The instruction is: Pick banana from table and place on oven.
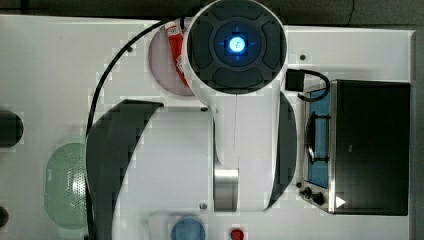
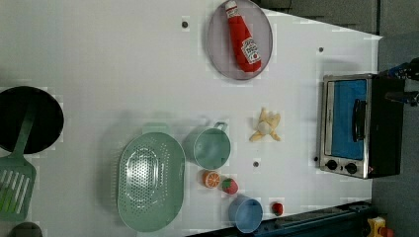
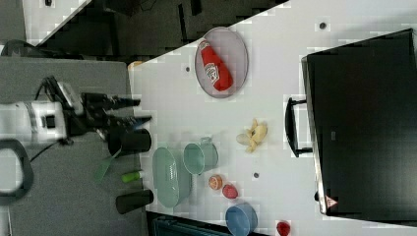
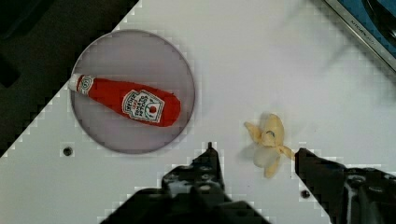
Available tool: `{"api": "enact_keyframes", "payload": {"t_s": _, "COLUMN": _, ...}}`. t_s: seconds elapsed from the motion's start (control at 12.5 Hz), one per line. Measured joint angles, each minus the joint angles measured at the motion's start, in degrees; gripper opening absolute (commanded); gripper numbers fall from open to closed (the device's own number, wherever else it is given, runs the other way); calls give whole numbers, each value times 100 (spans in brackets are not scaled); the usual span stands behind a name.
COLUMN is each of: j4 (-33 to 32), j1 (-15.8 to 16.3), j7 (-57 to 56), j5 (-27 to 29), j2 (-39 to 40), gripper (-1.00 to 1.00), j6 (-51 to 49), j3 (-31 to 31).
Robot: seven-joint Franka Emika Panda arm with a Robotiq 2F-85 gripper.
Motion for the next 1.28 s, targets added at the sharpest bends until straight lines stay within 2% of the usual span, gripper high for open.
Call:
{"api": "enact_keyframes", "payload": {"t_s": 0.24, "j4": -1611, "j1": -38, "j7": 1, "j5": -3, "j2": -1651, "gripper": 99, "j6": -747, "j3": -138}}
{"api": "enact_keyframes", "payload": {"t_s": 0.4, "j4": -1735, "j1": -111, "j7": 1, "j5": 10, "j2": -2300, "gripper": 100, "j6": -751, "j3": -156}}
{"api": "enact_keyframes", "payload": {"t_s": 0.56, "j4": -1567, "j1": -60, "j7": 1, "j5": -11, "j2": -2513, "gripper": 100, "j6": -695, "j3": -238}}
{"api": "enact_keyframes", "payload": {"t_s": 0.72, "j4": -1544, "j1": -76, "j7": 44, "j5": -44, "j2": -2418, "gripper": 100, "j6": -322, "j3": -310}}
{"api": "enact_keyframes", "payload": {"t_s": 0.88, "j4": -1611, "j1": -83, "j7": 55, "j5": -13, "j2": -1931, "gripper": 100, "j6": 83, "j3": -366}}
{"api": "enact_keyframes", "payload": {"t_s": 1.28, "j4": -2842, "j1": -146, "j7": 57, "j5": -34, "j2": -499, "gripper": 100, "j6": 1663, "j3": -276}}
